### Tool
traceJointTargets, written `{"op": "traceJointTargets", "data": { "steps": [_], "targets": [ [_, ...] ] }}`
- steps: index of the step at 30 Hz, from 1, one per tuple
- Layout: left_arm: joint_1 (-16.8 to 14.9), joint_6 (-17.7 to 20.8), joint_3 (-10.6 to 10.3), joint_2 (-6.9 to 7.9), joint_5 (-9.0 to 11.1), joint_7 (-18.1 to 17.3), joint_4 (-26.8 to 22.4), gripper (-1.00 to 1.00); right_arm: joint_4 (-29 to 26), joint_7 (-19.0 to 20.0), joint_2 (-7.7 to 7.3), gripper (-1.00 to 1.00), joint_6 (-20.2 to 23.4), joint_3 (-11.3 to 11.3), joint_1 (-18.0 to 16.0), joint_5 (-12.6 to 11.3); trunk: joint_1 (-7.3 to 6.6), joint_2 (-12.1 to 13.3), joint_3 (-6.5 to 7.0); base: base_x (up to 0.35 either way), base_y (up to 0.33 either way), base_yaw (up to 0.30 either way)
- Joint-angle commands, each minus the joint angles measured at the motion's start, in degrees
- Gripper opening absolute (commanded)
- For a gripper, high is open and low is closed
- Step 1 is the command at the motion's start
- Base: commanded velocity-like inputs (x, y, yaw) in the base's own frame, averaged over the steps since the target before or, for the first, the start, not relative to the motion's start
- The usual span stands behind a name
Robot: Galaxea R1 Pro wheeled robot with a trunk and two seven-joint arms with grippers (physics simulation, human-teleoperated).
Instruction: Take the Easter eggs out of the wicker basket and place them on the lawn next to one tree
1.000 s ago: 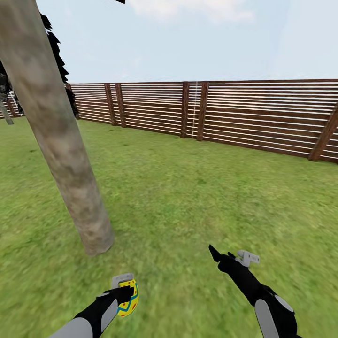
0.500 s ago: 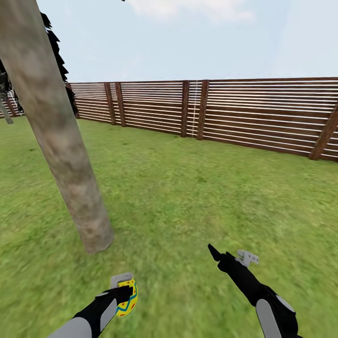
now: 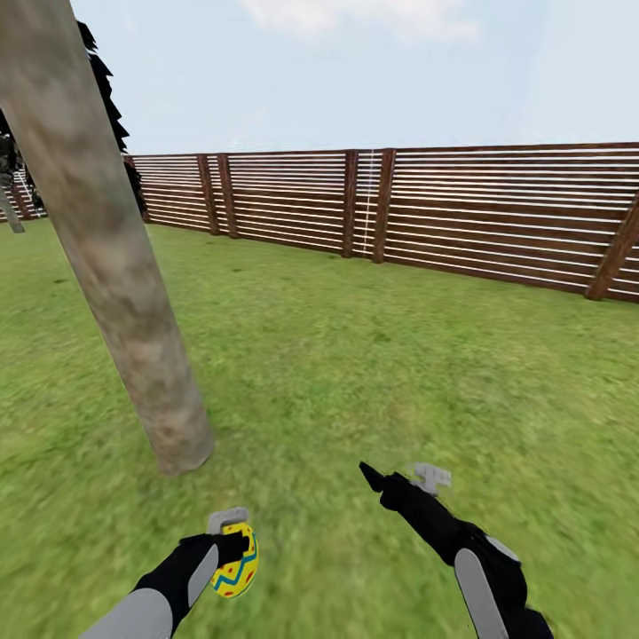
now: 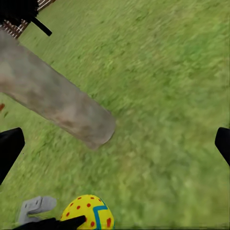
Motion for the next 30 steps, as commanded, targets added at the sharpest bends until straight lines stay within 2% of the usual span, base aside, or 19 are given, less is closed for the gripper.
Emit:
{"op": "traceJointTargets", "data": {
  "steps": [1, 9, 11, 14, 23, 30],
  "targets": [
    [-0.01, 0.16, 0.21, -0.07, -0.02, 0.12, -0.17, -1.00, -0.04, -1.17, 0.02, 1.00, 0.81, 1.80, -0.28, -0.13, 0.22, -0.44, -0.24, 0.000, 0.000, 0.000],
    [-0.01, -0.17, 0.10, -0.20, -0.09, 0.06, -0.40, -1.00, 0.09, -3.22, 0.15, 1.00, 0.90, 2.59, -0.43, -0.08, 1.98, -3.65, -1.67, 0.000, 0.000, 0.000],
    [-0.01, -0.24, -0.01, -0.35, -0.27, 0.04, -0.50, -1.00, 0.08, -3.76, 0.12, 1.00, 0.81, 4.00, -0.44, -0.05, 2.42, -4.45, -2.03, 0.000, 0.000, 0.000],
    [-0.01, -0.28, -0.05, -0.21, -0.35, 0.03, -0.59, -1.00, 0.09, -3.93, 0.11, 1.00, 0.70, 4.76, -0.44, -0.04, 3.08, -5.65, -2.57, 0.000, 0.000, 0.000],
    [-0.01, -0.52, -0.05, -0.09, -0.36, 0.03, -0.62, -1.00, 0.13, -3.94, 0.11, 1.00, 0.51, 4.96, -0.44, -0.04, 5.05, -9.26, -4.19, 0.000, 0.000, 0.000],
    [-0.01, -0.53, -0.05, -0.08, -0.36, -0.04, -0.63, -1.00, -0.01, -3.35, -0.09, 1.00, -1.37, 4.80, -0.38, -0.23, 6.59, -12.07, -5.44, 0.000, 0.000, 0.000]
  ]
}}
